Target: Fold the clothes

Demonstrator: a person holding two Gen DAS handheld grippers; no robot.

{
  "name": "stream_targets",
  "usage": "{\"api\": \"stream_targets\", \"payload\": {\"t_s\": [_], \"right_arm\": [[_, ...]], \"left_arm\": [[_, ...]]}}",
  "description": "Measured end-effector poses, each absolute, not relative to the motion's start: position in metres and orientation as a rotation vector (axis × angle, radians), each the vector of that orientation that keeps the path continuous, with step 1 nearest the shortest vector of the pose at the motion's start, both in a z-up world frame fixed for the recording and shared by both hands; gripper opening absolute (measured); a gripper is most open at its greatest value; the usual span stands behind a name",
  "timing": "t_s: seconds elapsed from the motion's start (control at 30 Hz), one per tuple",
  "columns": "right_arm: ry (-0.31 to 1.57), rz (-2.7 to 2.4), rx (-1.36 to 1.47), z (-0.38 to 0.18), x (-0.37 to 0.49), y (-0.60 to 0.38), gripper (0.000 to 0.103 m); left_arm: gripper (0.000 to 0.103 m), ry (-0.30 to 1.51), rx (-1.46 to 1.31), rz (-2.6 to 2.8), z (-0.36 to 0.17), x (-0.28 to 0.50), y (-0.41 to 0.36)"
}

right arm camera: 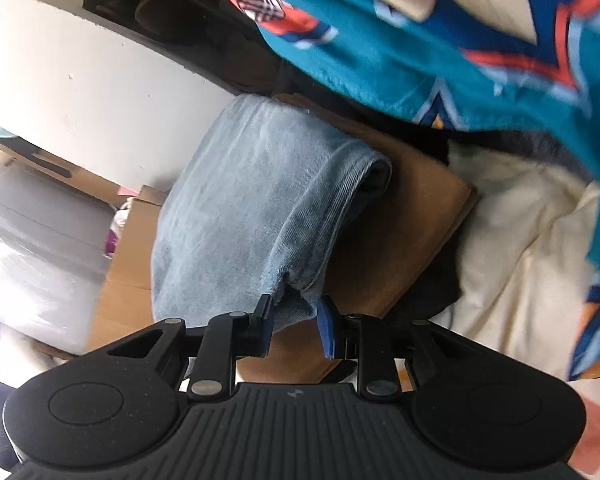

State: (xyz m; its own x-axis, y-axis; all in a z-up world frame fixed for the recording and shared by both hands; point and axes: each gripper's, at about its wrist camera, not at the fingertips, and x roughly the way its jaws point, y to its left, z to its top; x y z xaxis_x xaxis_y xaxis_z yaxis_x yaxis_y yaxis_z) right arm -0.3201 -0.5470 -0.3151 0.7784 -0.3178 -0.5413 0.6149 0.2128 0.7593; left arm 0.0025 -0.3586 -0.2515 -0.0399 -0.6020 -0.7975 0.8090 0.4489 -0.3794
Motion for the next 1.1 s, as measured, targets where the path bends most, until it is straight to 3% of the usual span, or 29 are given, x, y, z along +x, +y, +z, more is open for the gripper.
{"api": "stream_targets", "payload": {"t_s": [0.1, 0.27, 0.33, 0.47, 0.77, 1.1], "right_arm": [[0.343, -0.706, 1.177, -0.303, -0.318, -0.545, 0.045], [0.466, -0.763, 1.089, -0.278, -0.306, -0.541, 0.05], [0.506, -0.777, 1.068, -0.268, -0.301, -0.539, 0.053], [0.579, -0.789, 1.049, -0.244, -0.29, -0.534, 0.07], [0.662, -0.806, 1.013, -0.185, -0.271, -0.516, 0.088], [0.668, -0.76, 0.995, -0.106, -0.262, -0.494, 0.092]], "left_arm": [[0.015, 1.133, 0.246, -1.132, -0.237, 0.007, -0.352], [0.062, 1.134, 0.266, -1.077, -0.215, 0.016, -0.341], [0.066, 1.138, 0.278, -1.052, -0.206, 0.02, -0.335], [0.079, 1.141, 0.284, -1.012, -0.184, 0.029, -0.319], [0.086, 1.135, 0.27, -0.897, -0.122, 0.04, -0.271], [0.096, 1.09, 0.234, -0.791, -0.038, 0.041, -0.216]]}}
